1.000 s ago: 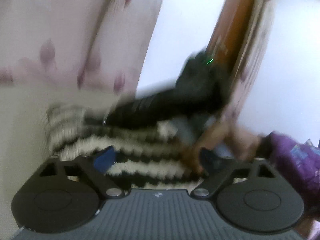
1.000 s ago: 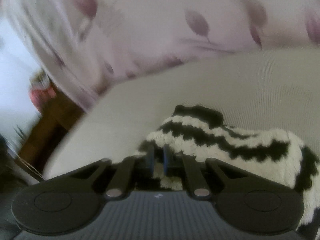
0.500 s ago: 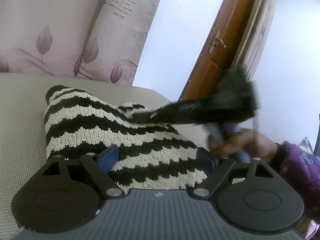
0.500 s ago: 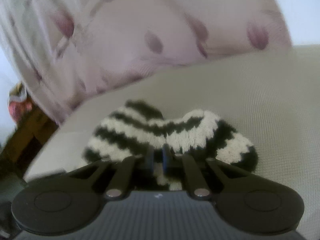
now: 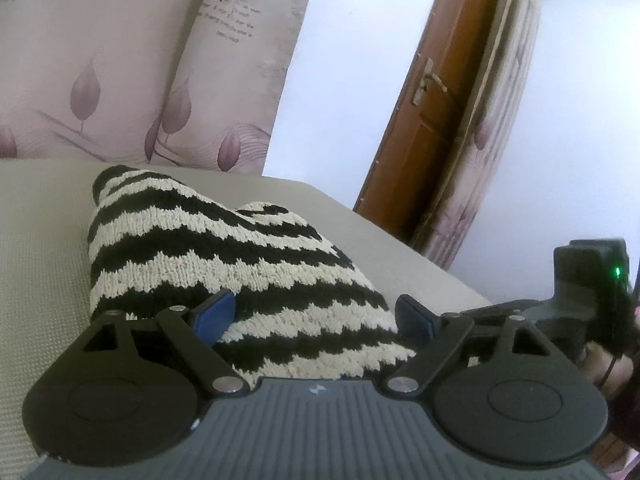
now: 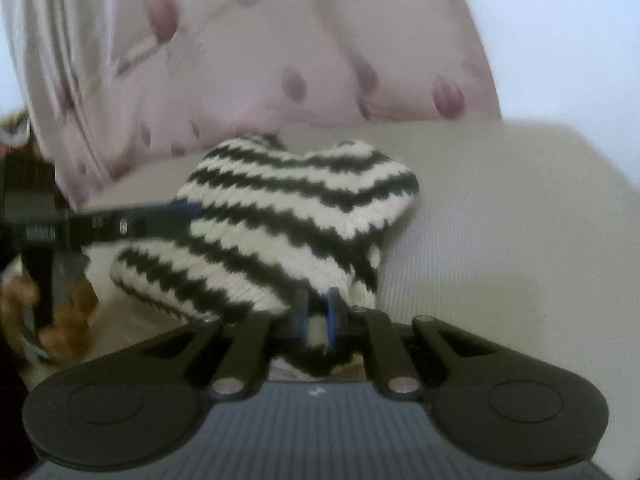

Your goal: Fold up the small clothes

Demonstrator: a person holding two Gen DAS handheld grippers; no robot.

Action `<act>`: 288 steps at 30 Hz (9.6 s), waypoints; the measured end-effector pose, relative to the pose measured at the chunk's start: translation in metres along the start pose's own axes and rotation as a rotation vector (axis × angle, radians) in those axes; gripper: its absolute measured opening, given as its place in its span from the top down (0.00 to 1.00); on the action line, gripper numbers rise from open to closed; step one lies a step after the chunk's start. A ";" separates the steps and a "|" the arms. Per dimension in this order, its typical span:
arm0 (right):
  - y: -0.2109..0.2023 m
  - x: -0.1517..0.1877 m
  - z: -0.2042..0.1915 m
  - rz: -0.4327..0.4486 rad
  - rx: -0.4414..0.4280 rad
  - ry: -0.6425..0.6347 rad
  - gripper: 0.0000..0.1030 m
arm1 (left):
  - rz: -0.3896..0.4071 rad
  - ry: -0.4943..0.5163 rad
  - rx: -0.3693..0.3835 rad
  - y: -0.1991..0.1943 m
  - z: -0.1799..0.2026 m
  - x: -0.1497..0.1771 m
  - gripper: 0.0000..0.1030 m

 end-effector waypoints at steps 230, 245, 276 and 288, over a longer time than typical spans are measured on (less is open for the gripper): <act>0.032 -0.008 -0.229 -0.055 -0.466 0.184 0.49 | -0.134 0.034 -0.451 -0.237 -0.053 0.000 0.28; 0.043 0.007 -0.224 -0.086 -0.419 0.132 0.50 | -0.114 -0.018 -0.462 -0.238 -0.075 0.029 0.15; -0.018 0.039 -0.215 0.076 -0.160 -0.117 0.58 | -0.030 -0.009 -0.626 -0.261 -0.046 0.041 0.00; -0.074 0.027 -0.230 0.256 -0.110 -0.123 0.57 | -0.071 0.156 -0.818 -0.256 -0.006 0.029 0.00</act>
Point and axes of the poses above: each gripper's, at about its wrist camera, not at the fingertips, and y roughly the way its jaws point, z to its right, x to its underside, the point moved 6 cm from there along y, roughly the way its jaws point, and after that the axes turned 14 degrees about x, right-handed, at the moved point
